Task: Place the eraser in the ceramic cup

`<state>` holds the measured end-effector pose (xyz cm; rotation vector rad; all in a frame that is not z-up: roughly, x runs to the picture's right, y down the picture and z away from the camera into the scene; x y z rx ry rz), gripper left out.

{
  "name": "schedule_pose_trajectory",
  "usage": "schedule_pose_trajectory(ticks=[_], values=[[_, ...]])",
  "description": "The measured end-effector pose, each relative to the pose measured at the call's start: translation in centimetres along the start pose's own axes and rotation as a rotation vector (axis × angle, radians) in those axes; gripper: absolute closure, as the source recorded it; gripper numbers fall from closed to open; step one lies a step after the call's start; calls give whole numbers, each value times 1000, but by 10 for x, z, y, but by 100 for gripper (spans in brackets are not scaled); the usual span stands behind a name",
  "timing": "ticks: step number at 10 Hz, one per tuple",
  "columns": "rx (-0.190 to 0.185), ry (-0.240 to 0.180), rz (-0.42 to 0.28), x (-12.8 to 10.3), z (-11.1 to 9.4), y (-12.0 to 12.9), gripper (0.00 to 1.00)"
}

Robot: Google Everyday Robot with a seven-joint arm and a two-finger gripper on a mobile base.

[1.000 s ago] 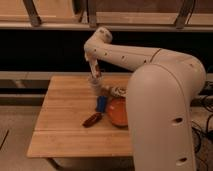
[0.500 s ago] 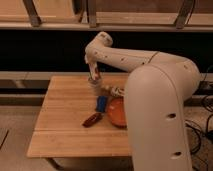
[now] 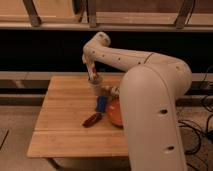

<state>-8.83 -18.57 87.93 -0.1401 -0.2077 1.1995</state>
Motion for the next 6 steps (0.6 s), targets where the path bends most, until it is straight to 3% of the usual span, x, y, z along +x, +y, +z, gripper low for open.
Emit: schedule_pose_trajectory(ticks=[4, 6], values=[[2, 18, 9, -1, 8, -12, 100], [-19, 49, -2, 6, 14, -6, 96]])
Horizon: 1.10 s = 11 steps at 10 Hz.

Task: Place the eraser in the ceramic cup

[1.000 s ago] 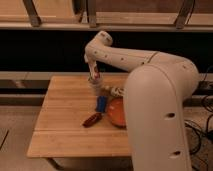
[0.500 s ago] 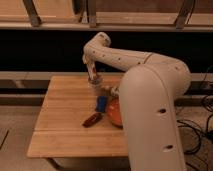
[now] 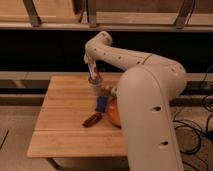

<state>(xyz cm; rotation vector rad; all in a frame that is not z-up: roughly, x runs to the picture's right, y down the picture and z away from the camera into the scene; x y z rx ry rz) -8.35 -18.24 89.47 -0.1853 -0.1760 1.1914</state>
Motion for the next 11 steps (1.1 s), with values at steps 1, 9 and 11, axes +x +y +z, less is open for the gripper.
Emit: schedule_pose_trajectory(ticks=[1, 9, 11], values=[[-13, 20, -5, 5, 4, 4, 86], [-18, 39, 33, -2, 6, -9, 22], [-24, 44, 34, 0, 7, -8, 22]])
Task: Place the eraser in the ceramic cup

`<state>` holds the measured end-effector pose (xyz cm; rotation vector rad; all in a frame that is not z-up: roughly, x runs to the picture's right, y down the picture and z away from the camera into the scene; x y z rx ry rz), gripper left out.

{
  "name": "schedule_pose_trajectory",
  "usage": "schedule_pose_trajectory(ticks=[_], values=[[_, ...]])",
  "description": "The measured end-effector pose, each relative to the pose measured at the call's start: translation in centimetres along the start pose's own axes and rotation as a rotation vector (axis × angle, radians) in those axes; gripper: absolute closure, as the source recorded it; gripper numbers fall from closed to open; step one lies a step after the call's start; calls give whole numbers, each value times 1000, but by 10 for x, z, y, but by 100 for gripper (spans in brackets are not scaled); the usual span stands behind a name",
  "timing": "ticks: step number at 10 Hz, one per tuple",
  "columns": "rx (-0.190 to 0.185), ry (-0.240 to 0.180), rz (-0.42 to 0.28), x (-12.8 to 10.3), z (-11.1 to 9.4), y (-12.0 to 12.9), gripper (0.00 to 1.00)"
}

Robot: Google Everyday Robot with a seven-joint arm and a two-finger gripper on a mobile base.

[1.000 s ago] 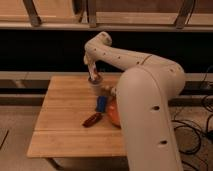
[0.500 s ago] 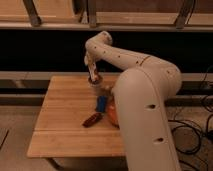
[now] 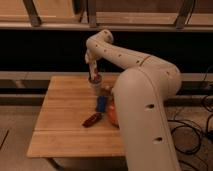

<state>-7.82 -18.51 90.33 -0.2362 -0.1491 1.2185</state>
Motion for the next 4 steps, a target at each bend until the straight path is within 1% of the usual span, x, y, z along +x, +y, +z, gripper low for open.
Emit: schedule_pose_trajectory(ticks=[4], values=[[-15, 5, -1, 2, 1, 4, 22]])
